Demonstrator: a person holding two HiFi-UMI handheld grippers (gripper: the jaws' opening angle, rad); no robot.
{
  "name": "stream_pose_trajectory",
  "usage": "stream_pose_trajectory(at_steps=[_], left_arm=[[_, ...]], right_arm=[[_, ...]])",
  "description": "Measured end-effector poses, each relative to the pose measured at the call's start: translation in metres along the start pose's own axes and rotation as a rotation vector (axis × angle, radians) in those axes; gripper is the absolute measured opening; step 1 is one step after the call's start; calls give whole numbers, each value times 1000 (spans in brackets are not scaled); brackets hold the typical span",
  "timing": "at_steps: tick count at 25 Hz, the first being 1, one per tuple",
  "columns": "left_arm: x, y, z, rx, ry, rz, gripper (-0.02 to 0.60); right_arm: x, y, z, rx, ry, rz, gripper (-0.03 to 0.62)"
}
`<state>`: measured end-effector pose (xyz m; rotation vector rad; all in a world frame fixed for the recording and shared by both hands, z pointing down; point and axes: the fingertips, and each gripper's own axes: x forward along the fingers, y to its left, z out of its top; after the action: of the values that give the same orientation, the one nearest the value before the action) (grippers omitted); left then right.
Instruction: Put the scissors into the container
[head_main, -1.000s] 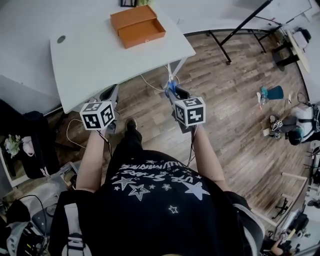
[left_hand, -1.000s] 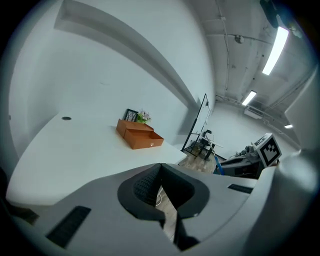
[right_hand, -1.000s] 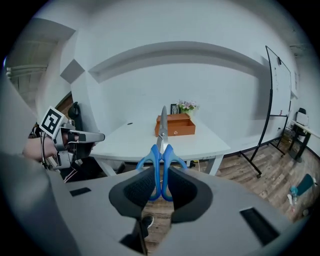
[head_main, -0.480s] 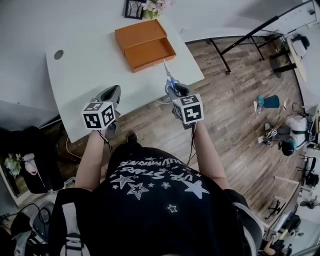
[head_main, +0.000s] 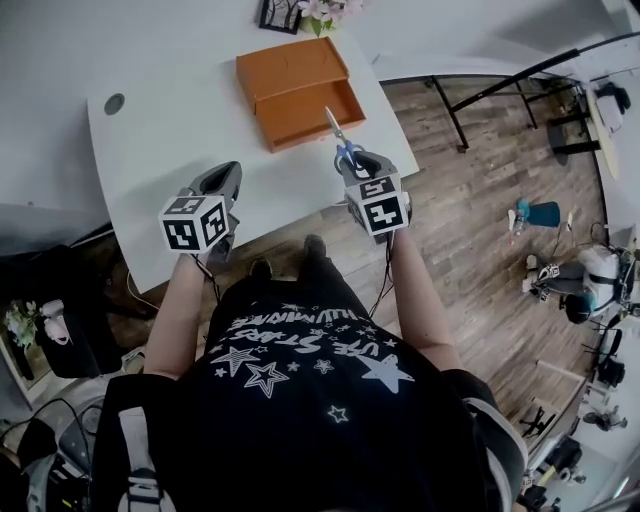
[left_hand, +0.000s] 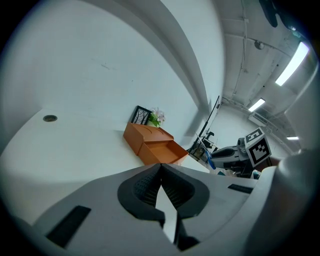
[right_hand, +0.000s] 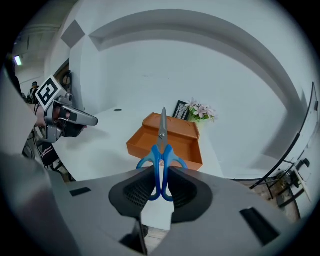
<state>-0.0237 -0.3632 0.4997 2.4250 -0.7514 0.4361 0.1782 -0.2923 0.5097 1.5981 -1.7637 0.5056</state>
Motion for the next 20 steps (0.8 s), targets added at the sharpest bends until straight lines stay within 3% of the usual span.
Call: stream_pose_trajectory(at_steps=[10, 20], left_arm=[[35, 0, 16, -51, -48, 168, 18], [67, 3, 32, -85, -109, 311, 18]], right_arm=[[53, -54, 27, -177, -33, 135, 97], [103, -69, 46, -647, -23, 327, 97]])
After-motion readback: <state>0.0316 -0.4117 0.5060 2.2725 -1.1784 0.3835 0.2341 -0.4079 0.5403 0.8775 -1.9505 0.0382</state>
